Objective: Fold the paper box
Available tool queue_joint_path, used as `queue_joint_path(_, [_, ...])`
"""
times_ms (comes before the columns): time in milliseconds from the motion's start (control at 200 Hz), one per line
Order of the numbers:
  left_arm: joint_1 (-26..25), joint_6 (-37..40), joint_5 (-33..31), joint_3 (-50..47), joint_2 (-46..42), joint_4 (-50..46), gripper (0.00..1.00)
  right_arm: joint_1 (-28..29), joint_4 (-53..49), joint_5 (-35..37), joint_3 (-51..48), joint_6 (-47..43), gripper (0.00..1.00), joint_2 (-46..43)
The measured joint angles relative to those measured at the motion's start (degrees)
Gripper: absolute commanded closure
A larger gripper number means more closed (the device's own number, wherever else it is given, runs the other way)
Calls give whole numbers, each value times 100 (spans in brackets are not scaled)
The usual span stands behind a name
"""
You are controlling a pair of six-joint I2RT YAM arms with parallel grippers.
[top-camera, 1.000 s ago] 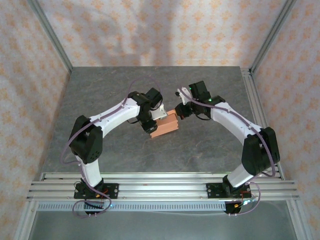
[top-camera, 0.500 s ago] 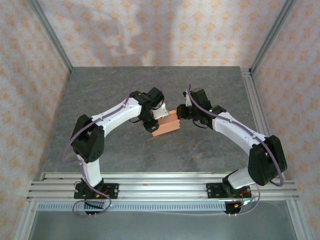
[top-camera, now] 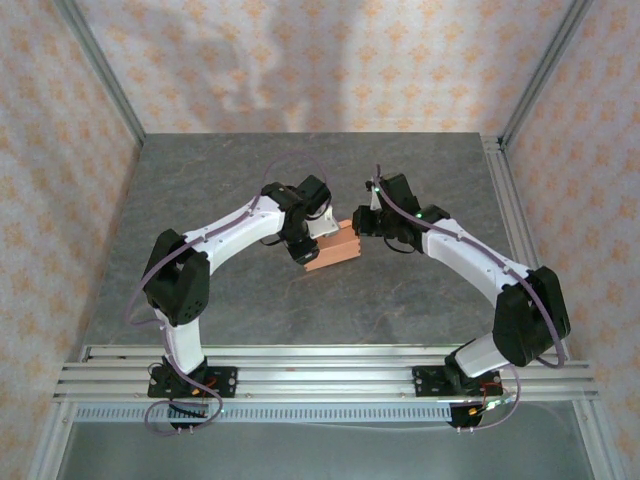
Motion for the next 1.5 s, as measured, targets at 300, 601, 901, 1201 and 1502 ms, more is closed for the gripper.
queue_joint_path(300, [0,2,-22,0,0,-15,61,-168,-817,61,433,-1379,72,2])
queue_joint_path(601, [0,0,-31,0,0,-22,61,-216,-1145,-415,879,-2061,62,369])
queue_joint_path(901, [0,0,-31,0,0,-22,61,-216,-1399,-494,1104,-2332,81,664])
queue_joint_path(1201, [-2,2,-28,0,0,-17,61,-203,-1421,-492,1176,-2260,100,750])
queue_joint_path(1502, [-31,0,-66,7,2,-20,61,-127,-1419,-369,1187,-1333,100,748])
